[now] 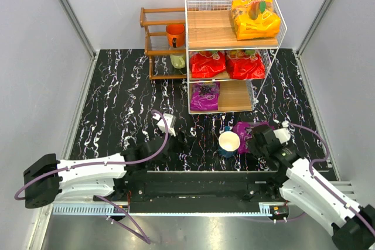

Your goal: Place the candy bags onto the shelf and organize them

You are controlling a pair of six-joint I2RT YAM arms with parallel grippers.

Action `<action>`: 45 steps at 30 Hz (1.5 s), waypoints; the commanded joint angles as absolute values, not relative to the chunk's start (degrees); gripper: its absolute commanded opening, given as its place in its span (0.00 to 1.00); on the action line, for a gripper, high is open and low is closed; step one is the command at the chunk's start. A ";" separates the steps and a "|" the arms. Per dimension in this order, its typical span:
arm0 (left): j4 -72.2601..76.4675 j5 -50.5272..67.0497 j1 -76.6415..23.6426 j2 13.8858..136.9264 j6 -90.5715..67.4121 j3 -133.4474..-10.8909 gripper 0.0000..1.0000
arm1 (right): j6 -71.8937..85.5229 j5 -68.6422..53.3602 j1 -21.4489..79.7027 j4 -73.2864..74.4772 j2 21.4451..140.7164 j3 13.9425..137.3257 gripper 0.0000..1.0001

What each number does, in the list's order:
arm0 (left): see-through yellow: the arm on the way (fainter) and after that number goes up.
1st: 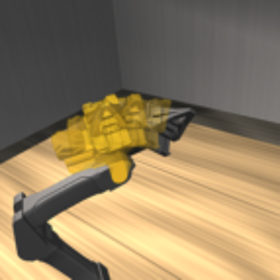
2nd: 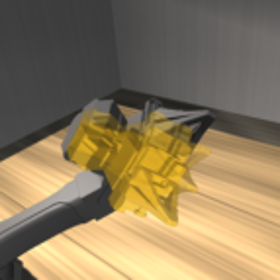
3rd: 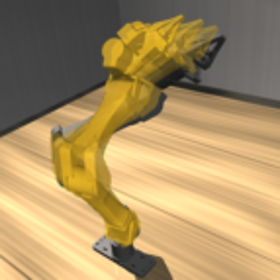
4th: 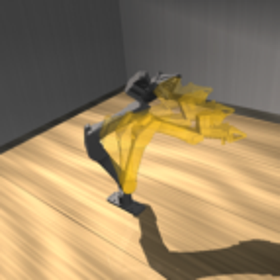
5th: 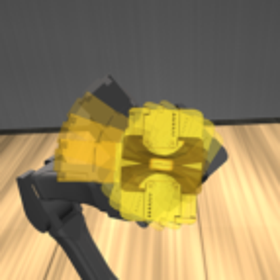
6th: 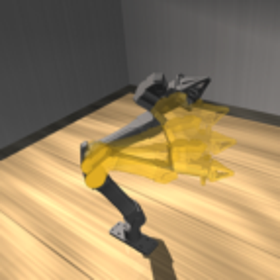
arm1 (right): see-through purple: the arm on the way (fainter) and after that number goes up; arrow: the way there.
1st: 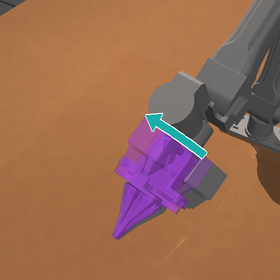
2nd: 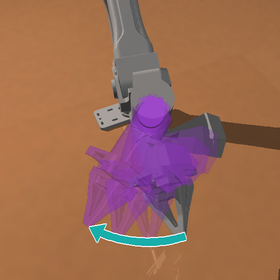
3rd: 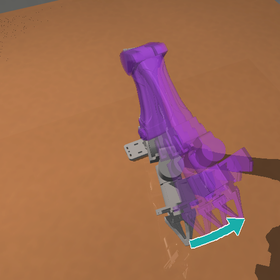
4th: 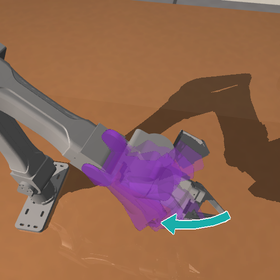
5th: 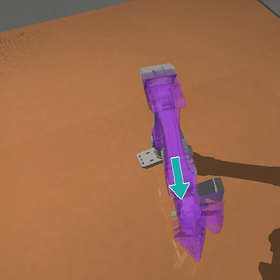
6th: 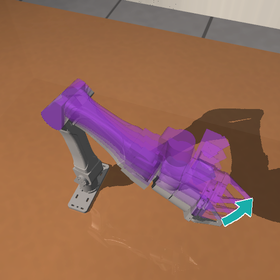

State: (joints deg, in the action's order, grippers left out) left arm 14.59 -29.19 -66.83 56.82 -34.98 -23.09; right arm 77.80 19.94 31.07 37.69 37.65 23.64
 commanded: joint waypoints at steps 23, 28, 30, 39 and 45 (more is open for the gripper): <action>8.70 -30.41 -61.17 51.24 -28.65 -27.24 0.76 | 78.84 18.54 55.71 17.58 58.01 29.88 0.00; 8.70 -29.88 -60.38 51.33 -28.48 -27.25 0.77 | 77.52 18.28 57.39 19.07 56.61 29.53 0.00; 8.70 -29.71 -60.29 51.59 -28.48 -27.25 0.76 | 76.82 17.76 57.83 19.86 55.38 29.09 0.00; 10.54 -27.25 -59.50 54.14 -27.60 -28.04 0.76 | 75.51 23.18 58.18 29.78 46.50 27.60 0.00; 12.30 -18.47 -55.73 57.48 -23.03 -30.93 0.70 | 71.37 26.72 58.27 37.79 39.47 28.30 0.00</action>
